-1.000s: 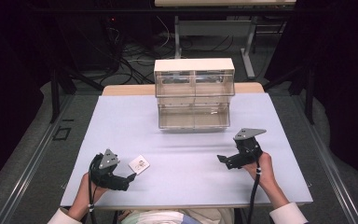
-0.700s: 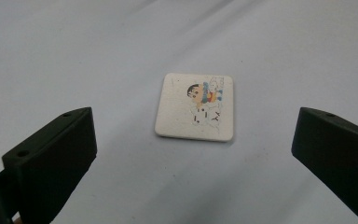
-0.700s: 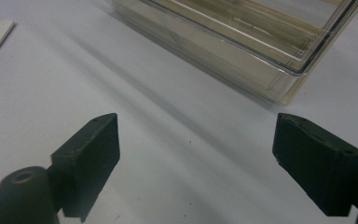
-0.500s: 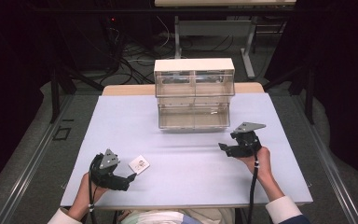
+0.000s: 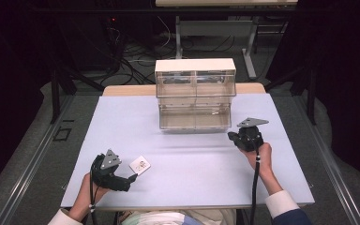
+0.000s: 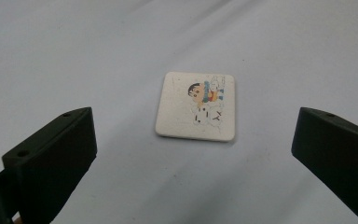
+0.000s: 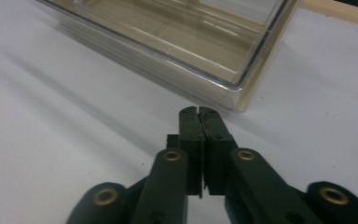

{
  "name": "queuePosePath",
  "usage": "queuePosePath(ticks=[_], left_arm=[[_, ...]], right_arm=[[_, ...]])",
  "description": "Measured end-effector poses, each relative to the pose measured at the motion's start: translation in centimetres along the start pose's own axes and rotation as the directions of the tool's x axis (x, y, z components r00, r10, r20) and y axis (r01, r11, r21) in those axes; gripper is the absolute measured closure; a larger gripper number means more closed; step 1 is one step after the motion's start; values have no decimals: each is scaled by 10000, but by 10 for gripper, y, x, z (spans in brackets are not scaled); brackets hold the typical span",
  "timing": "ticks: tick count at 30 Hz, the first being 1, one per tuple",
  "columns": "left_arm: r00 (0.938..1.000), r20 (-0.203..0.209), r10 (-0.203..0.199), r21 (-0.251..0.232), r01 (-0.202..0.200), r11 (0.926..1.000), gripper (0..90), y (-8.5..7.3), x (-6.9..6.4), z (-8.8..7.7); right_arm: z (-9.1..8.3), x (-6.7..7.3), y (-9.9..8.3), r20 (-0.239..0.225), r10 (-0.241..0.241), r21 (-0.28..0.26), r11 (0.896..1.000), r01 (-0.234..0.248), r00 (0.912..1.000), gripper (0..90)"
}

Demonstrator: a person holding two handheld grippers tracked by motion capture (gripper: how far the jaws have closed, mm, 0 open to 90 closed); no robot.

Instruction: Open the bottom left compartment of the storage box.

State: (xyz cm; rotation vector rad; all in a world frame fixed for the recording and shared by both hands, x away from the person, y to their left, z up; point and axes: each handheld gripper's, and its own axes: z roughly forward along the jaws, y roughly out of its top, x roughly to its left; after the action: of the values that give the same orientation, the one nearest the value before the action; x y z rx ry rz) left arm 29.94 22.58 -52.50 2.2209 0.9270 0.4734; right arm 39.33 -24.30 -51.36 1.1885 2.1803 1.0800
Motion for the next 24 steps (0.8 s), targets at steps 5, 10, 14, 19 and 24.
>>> queuePosePath(ticks=[5,10,14,19,24], left_arm=[[10000,-57,18,-113,-18,9999,3,0,0,0],[10000,-28,-60,-43,60,10000,3,0,0,1],[10000,-55,-30,-73,30,10000,3,0,0,2],[10000,-44,-20,-9,20,10000,3,1,0,2],[10000,-57,-18,-56,17,10000,3,1,0,2]], right_arm=[[5,-7,1,402,116,20,9999,-117,9991,900],[7,-13,4,579,263,-114,9996,-257,9980,900],[8,-13,5,678,287,-56,9996,-284,9973,900],[9,-13,5,702,221,-118,9997,-213,9973,900],[8,-12,5,758,127,-119,9999,-118,9970,900]])
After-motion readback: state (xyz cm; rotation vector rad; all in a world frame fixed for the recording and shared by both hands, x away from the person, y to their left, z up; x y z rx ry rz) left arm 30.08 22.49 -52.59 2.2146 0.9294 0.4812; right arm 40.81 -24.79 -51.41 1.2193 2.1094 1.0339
